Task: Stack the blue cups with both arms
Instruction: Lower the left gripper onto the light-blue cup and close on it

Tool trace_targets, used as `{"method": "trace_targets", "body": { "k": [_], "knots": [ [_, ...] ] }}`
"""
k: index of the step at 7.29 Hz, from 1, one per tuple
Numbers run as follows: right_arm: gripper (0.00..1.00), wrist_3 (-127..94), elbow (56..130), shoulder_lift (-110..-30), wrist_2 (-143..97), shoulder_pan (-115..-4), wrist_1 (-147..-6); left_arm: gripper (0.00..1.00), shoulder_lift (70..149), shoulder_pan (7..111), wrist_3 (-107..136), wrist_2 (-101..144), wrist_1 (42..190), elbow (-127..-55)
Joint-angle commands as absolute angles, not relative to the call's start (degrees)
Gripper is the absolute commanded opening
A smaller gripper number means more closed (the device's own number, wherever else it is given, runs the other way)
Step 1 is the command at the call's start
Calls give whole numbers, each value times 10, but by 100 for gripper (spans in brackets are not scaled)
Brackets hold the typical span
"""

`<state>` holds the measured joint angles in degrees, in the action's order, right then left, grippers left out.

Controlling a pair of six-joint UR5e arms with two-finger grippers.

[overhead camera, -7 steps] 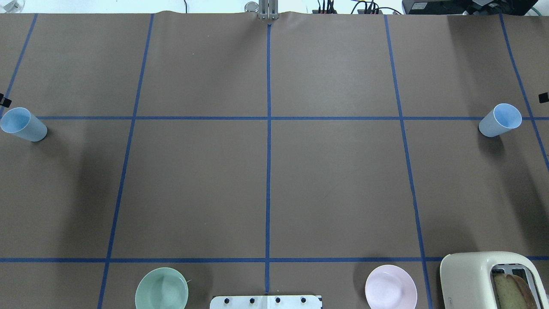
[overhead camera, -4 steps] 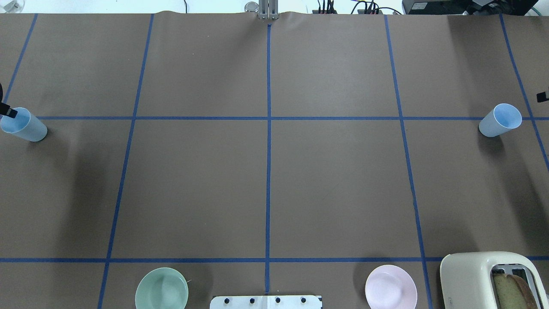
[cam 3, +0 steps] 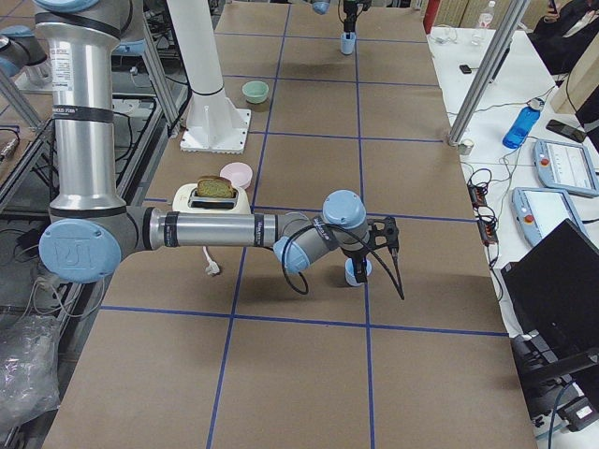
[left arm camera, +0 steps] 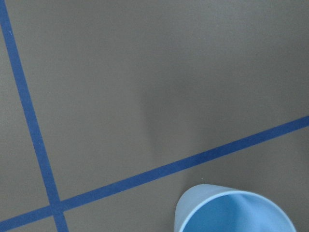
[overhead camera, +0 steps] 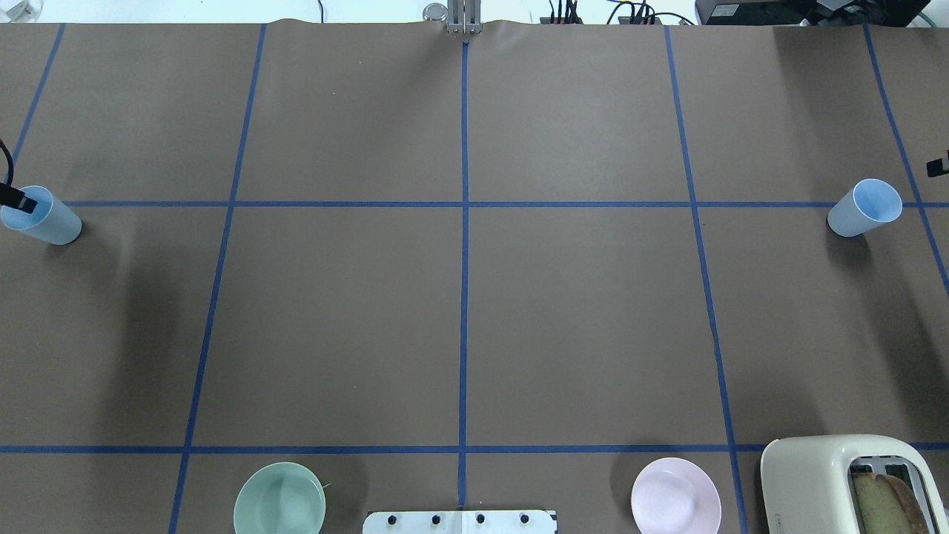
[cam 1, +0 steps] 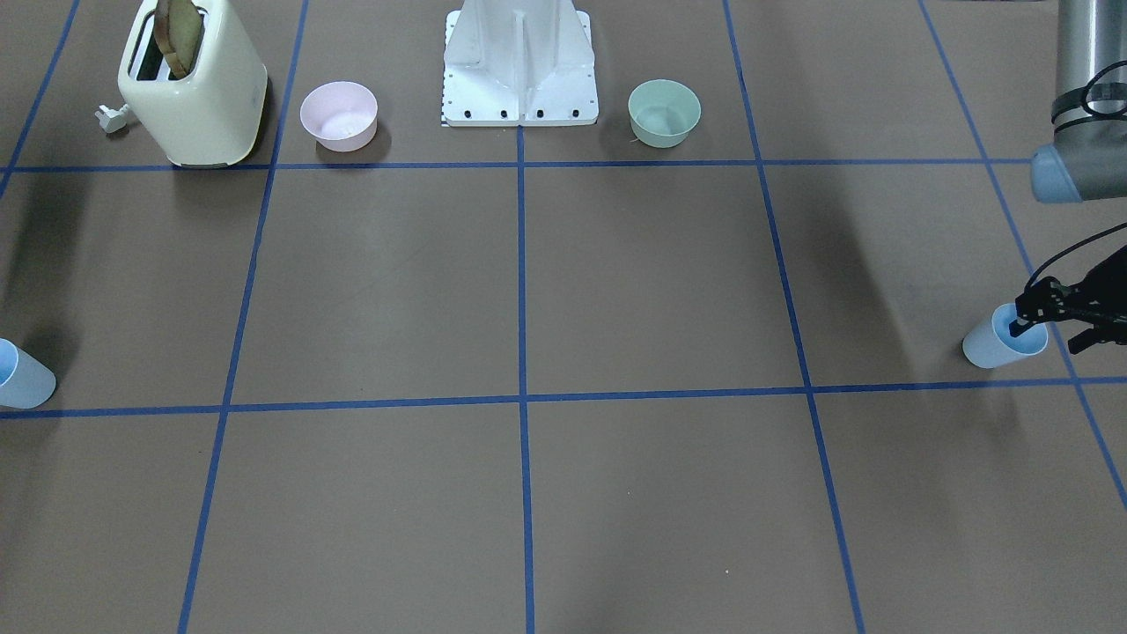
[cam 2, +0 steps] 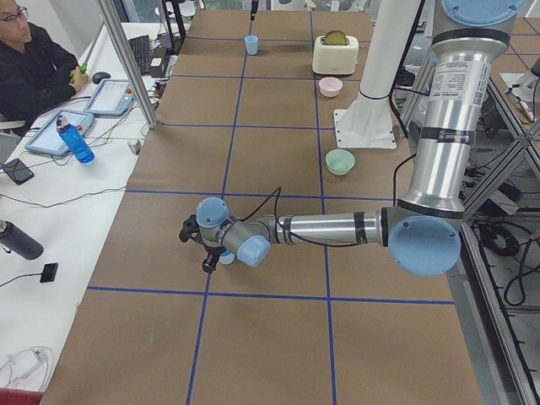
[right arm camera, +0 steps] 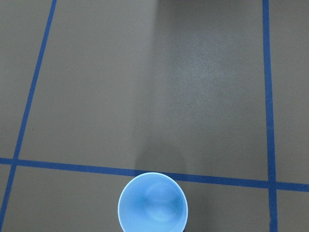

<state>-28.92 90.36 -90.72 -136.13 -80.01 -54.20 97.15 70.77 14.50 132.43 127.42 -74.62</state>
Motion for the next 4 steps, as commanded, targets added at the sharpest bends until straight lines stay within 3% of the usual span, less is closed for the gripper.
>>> {"method": "trace_targets", "body": {
  "k": [1, 2, 3, 4],
  "knots": [
    [100, -289, 904, -906, -1361, -800, -545, 36, 971, 698, 144, 1324, 1274, -745],
    [100, -289, 904, -898, -1361, -800, -555, 7, 972, 696, 145, 1324, 1273, -745],
    [100, -289, 904, -897, -1361, -801, -559, 0, 976, 695, 146, 1325, 1271, -743],
    [100, -288, 904, -897, -1359, -798, -561, 0, 976, 693, 146, 1325, 1273, -744]
  ]
}}
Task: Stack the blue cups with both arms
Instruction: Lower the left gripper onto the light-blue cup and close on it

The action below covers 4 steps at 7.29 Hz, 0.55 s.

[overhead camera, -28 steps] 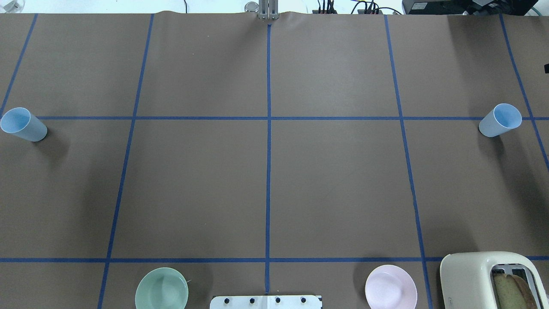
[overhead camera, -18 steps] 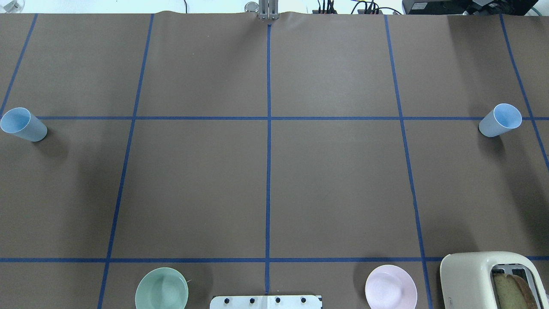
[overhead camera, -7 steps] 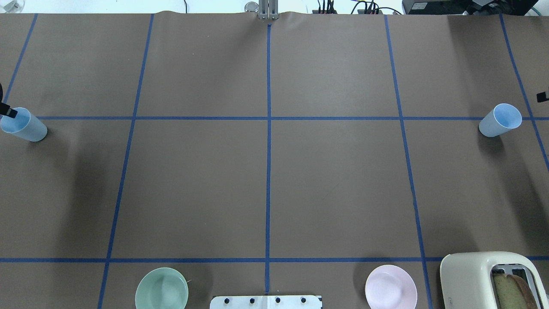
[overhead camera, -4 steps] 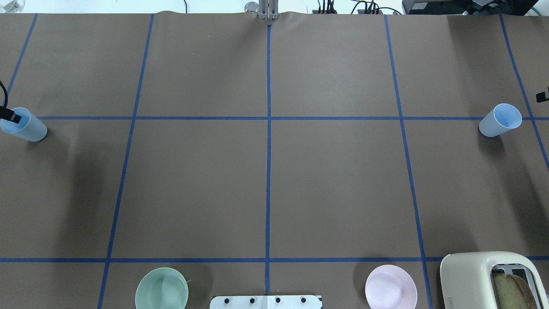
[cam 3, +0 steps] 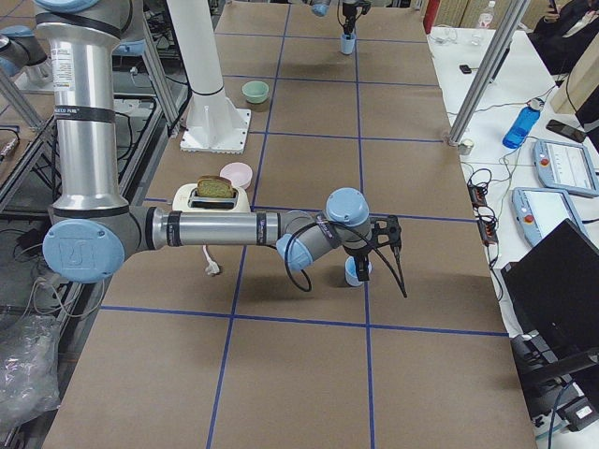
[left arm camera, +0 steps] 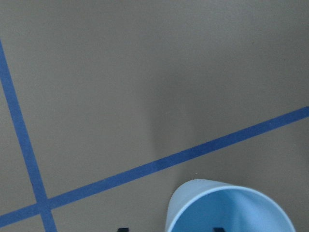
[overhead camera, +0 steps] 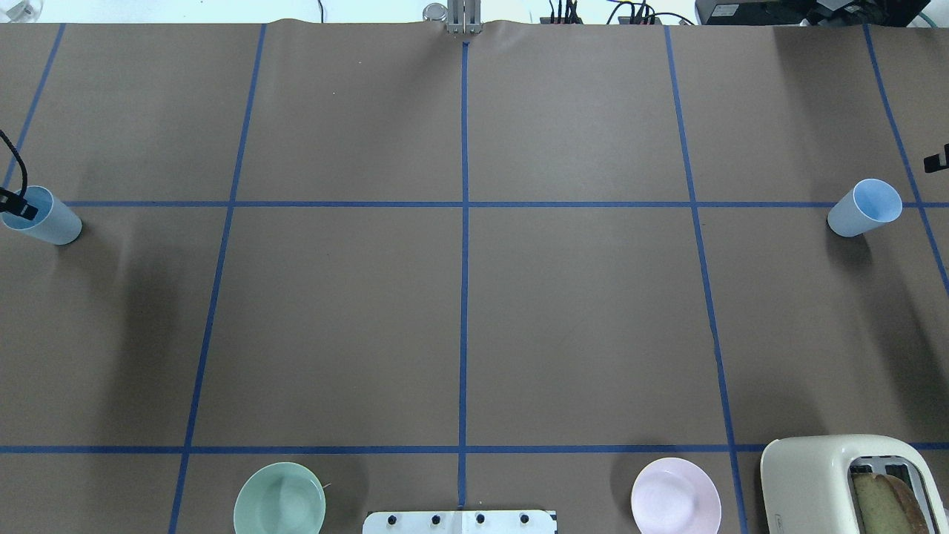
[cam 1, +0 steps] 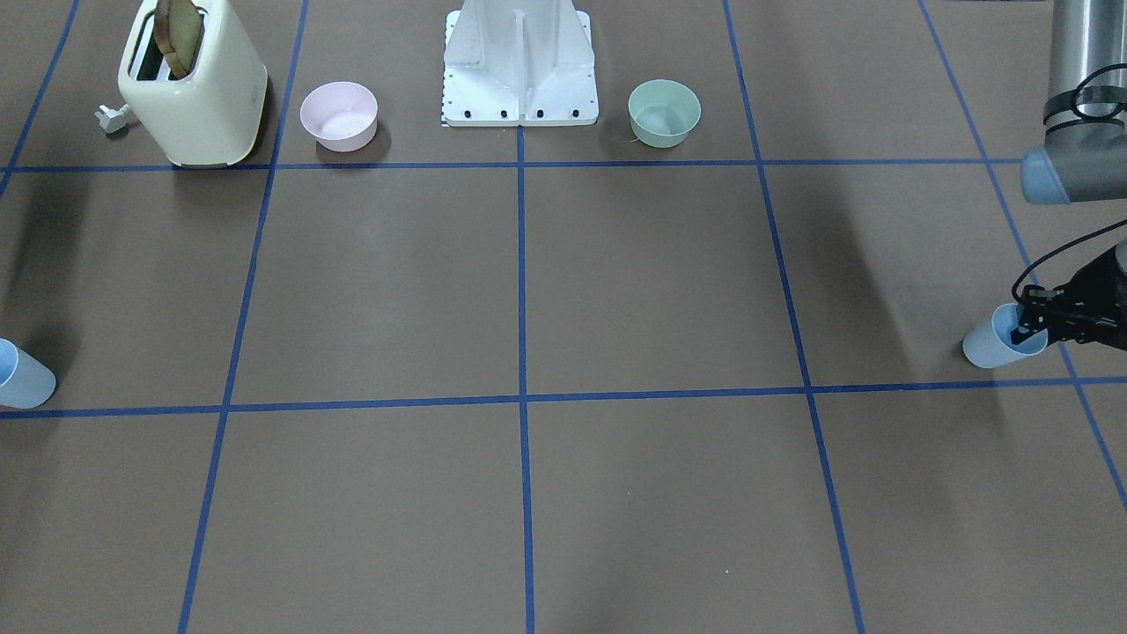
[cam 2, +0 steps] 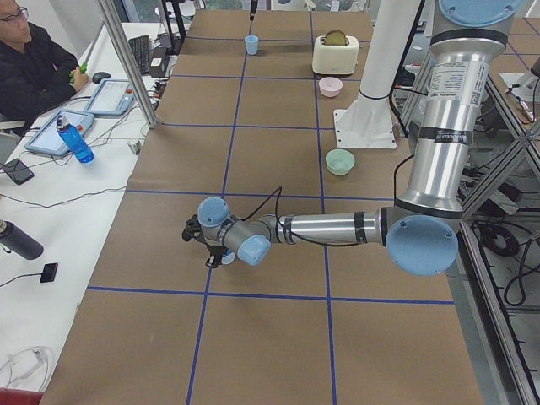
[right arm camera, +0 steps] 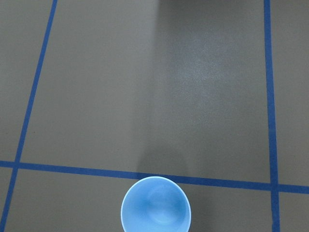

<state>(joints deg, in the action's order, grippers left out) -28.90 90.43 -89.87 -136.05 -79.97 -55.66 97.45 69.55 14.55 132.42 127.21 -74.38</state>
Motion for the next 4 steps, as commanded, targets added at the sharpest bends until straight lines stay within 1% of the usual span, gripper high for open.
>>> {"method": "trace_targets", "body": {
  "k": [1, 3, 4],
  "knots": [
    [100, -288, 903, -897, -1357, -782, -562, 0, 981, 693, 152, 1331, 1263, -770],
    [100, -284, 891, -886, -1322, -764, -581, 0, 1017, 693, 204, 1372, 1160, -844],
    [100, -280, 865, -884, -1321, -762, -574, 0, 1044, 693, 278, 1372, 1117, -890]
  ]
}}
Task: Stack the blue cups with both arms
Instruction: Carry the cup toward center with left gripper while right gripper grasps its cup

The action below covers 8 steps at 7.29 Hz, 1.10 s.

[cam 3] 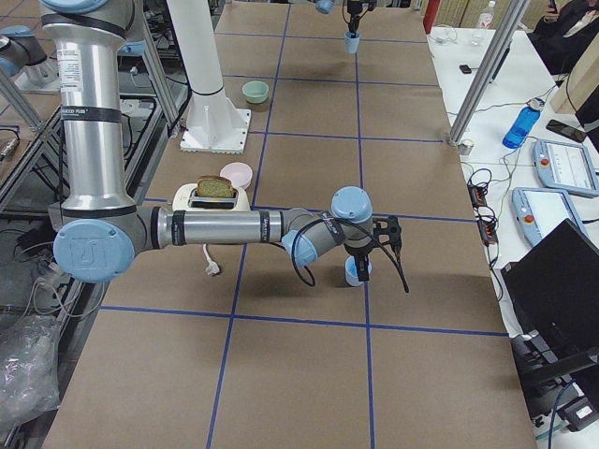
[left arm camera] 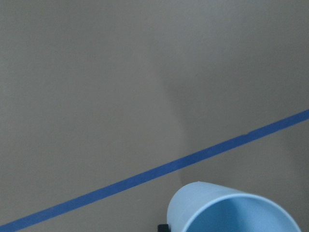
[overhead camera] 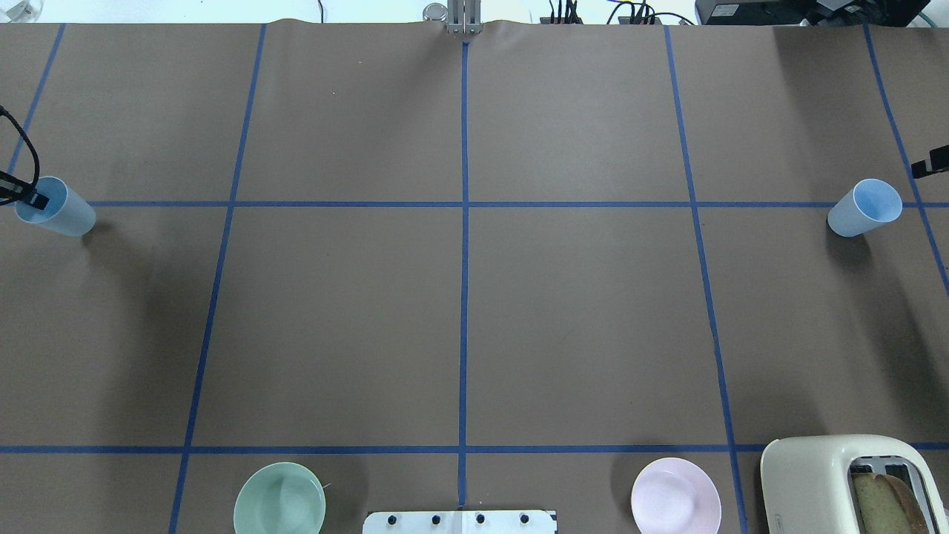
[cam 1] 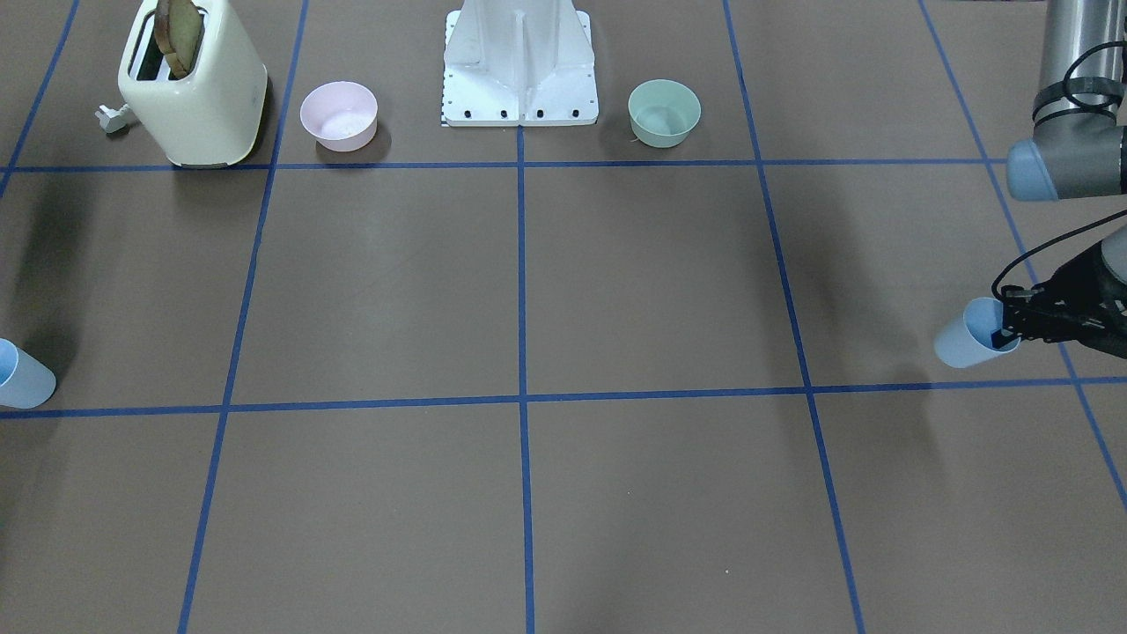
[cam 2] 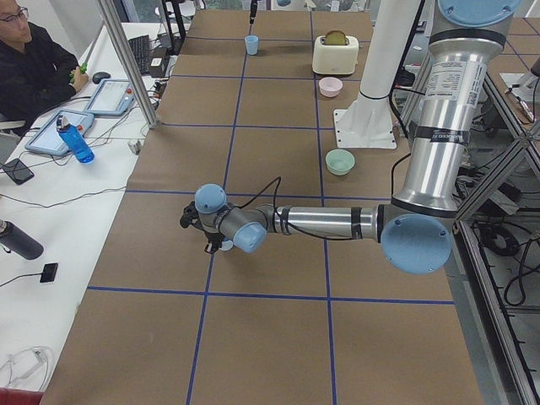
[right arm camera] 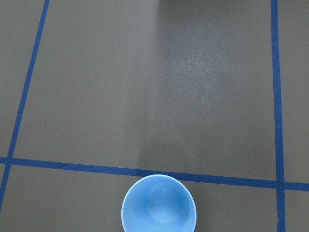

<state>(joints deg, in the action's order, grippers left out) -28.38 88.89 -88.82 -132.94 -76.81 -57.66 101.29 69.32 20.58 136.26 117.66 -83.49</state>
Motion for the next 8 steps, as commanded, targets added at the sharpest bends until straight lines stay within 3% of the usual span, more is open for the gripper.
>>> {"method": "trace_targets", "body": {
  "k": [1, 8],
  "knots": [
    [100, -273, 844, -868, -1322, -761, -573, 0, 1071, 686, 360, 1375, 1102, -920],
    [100, -265, 777, -835, -1285, -724, -559, 0, 1152, 528, 650, 1336, 1102, -1027]
  ]
}}
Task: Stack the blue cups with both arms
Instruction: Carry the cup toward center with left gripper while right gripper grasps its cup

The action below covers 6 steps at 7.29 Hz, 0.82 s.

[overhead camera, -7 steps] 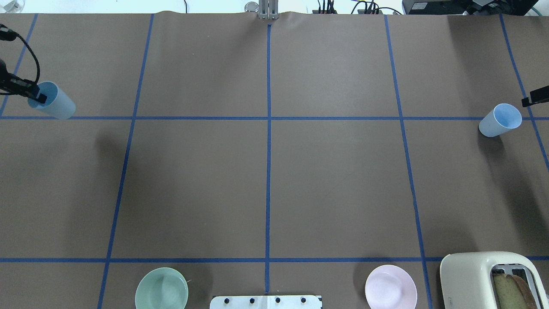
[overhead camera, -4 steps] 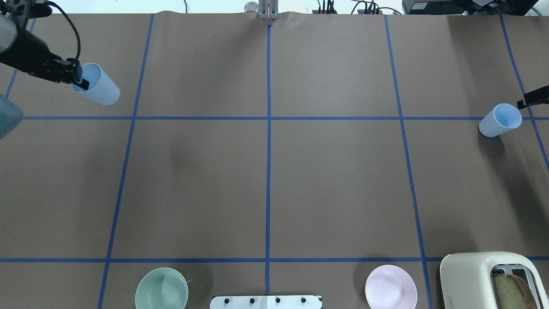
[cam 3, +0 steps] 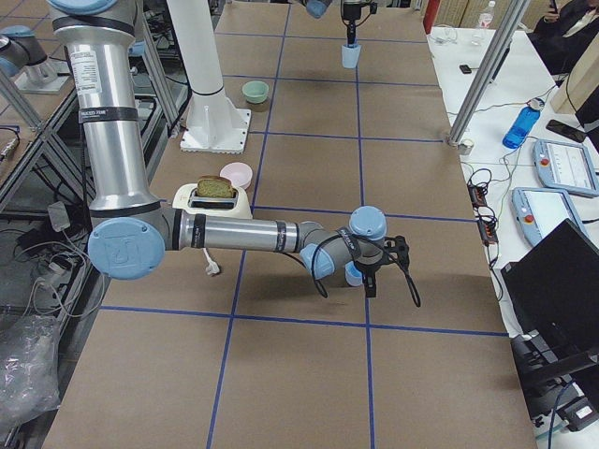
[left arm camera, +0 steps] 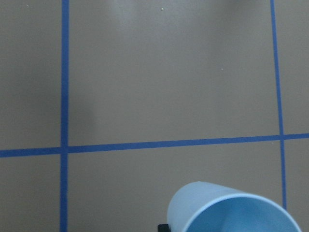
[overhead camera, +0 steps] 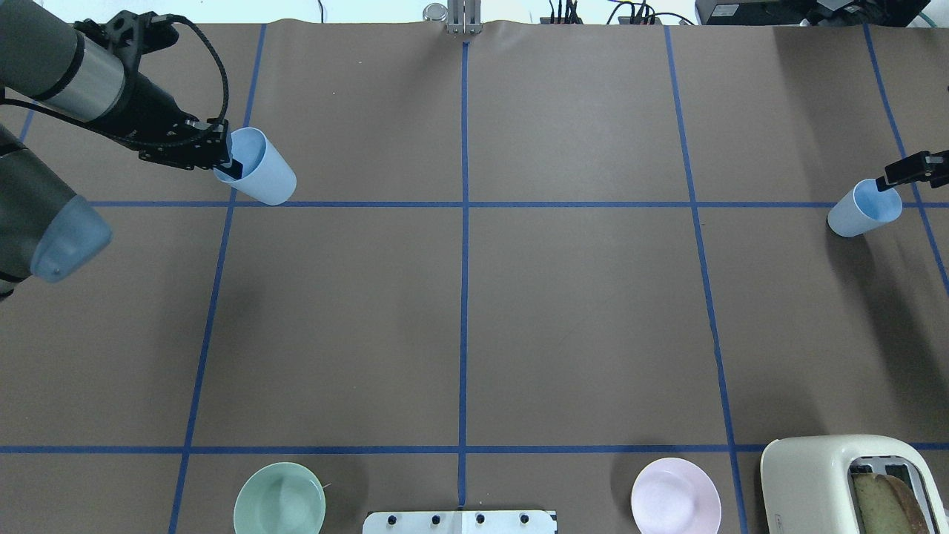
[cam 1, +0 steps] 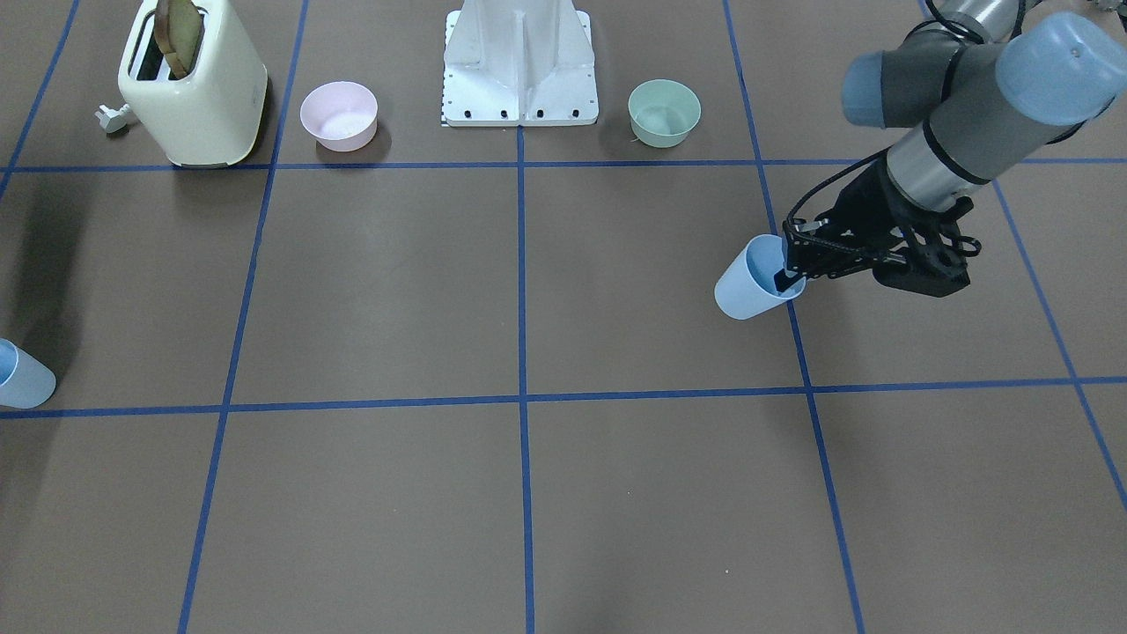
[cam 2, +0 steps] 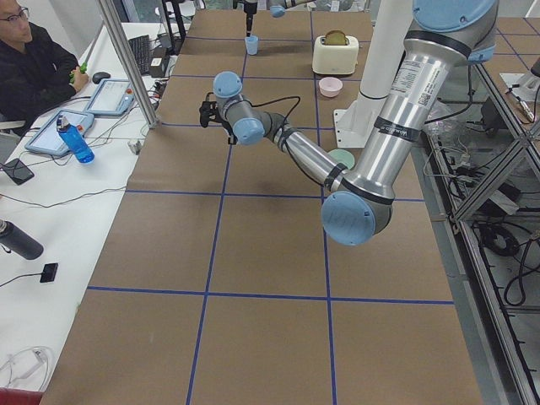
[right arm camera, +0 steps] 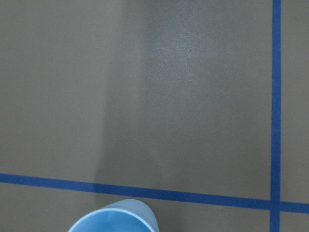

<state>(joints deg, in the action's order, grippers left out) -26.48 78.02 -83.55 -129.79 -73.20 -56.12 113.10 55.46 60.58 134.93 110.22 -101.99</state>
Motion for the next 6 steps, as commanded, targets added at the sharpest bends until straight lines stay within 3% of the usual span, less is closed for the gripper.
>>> {"method": "trace_targets", "body": {
  "k": [1, 6],
  "knots": [
    [100, -266, 778, -836, -1284, -724, -559, 0, 1169, 507, 674, 1321, 1098, -1027],
    [97, -271, 772, -862, -1285, -722, -515, 0, 1229, 485, 679, 1296, 1023, -1026]
  ]
}}
